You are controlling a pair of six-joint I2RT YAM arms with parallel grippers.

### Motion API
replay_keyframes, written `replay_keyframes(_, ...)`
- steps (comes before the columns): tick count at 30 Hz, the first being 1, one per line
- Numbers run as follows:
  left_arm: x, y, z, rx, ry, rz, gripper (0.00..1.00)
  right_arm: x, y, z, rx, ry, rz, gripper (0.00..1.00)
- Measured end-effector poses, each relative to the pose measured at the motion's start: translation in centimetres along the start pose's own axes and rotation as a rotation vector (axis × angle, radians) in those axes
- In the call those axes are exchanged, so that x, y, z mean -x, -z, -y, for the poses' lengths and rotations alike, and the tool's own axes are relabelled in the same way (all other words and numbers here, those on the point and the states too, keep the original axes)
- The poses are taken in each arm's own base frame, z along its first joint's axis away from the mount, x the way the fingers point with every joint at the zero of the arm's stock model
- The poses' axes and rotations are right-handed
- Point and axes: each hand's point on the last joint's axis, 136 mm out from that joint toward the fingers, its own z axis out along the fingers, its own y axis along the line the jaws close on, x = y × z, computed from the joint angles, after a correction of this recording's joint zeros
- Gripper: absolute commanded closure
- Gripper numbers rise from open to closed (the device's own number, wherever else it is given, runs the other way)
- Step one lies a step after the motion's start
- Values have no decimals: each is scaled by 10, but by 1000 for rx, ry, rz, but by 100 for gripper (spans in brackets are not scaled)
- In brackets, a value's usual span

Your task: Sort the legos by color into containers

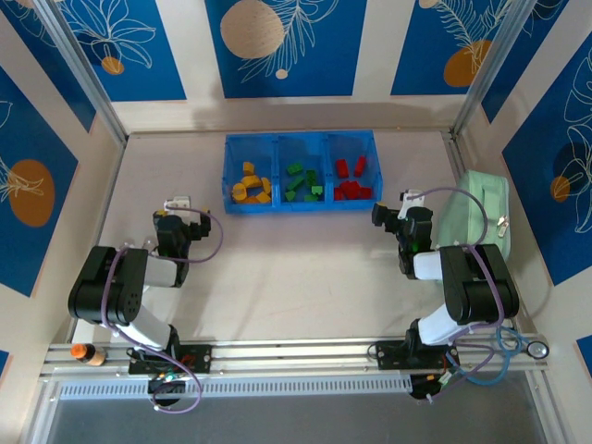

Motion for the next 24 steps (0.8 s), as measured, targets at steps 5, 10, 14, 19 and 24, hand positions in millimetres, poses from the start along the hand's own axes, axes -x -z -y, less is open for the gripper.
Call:
replay_keyframes(5, 0, 0, 0, 0, 0, 0, 0, 0, 0, 0, 0, 0, 0, 1)
replay_keyframes(10, 0, 0, 0, 0, 0, 0, 0, 0, 0, 0, 0, 0, 0, 1)
replay_keyframes(14, 0, 0, 3, -18, -2, -1, 0, 0, 0, 0, 0, 0, 0, 1)
replay_keyframes(19, -2, -1, 12, -67, -13, -10, 0, 0, 0, 0, 0, 0, 0, 1)
replay_keyframes(24, -2, 0, 15, -84, -14, -11, 0, 0, 0, 0, 0, 0, 0, 1)
